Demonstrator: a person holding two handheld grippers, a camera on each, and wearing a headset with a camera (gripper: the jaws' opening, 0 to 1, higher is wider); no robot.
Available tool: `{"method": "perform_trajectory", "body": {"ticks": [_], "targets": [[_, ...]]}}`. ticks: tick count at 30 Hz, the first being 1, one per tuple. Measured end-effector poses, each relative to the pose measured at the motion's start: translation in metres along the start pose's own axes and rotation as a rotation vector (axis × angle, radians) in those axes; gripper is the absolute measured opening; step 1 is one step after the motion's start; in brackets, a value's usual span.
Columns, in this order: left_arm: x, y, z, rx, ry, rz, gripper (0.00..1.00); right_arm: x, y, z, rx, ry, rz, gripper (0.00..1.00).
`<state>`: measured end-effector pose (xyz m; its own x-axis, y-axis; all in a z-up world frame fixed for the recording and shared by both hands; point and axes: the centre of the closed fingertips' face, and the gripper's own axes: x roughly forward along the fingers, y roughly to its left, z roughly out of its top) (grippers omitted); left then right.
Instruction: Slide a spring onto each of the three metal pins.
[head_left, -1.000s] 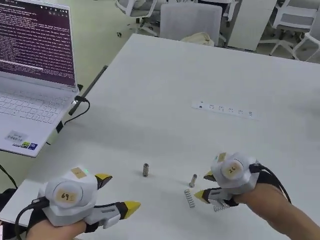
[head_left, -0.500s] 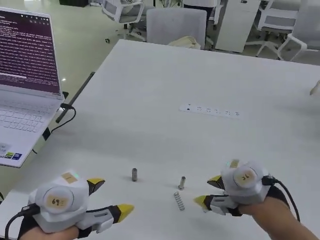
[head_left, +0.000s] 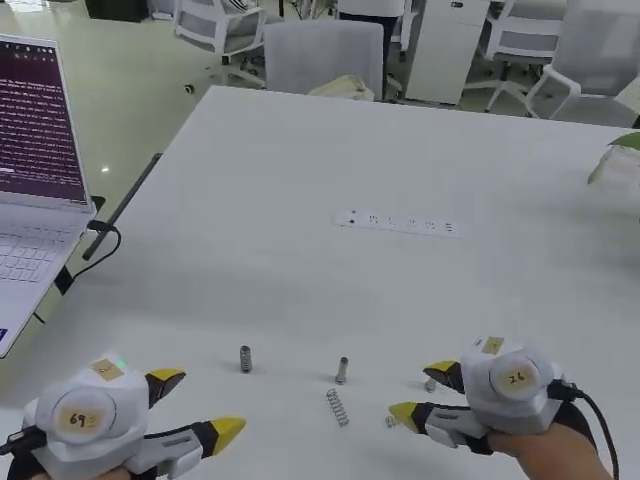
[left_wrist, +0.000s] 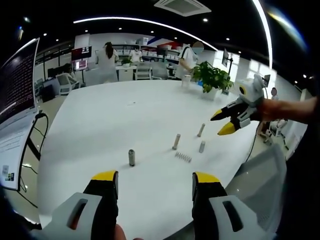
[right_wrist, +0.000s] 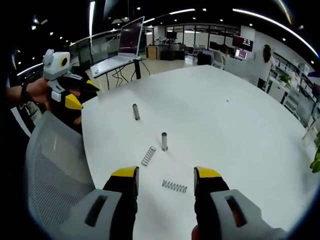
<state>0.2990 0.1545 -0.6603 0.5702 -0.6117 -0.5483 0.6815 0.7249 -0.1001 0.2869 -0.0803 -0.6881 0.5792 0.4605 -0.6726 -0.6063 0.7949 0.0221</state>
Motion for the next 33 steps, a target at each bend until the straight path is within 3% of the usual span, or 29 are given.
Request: {"method": "perform_trajectory", "body": {"ticks": [8,20,33], "targets": [[0.001,-0.002,-0.003,0.007,0.017,0.003,0.55,-0.013,0.001,-0.018,0.051,-0.017,-0.010,0.48],[0.005,-0.011,-0.003,0.023,0.033,-0.005,0.56,-0.025,0.012,-0.028,0.093,-0.043,0.002,0.54],[0.014,-0.023,-0.003,0.077,0.062,-0.052,0.55,-0.039,0.010,-0.022,0.129,-0.082,-0.017,0.57]]}}
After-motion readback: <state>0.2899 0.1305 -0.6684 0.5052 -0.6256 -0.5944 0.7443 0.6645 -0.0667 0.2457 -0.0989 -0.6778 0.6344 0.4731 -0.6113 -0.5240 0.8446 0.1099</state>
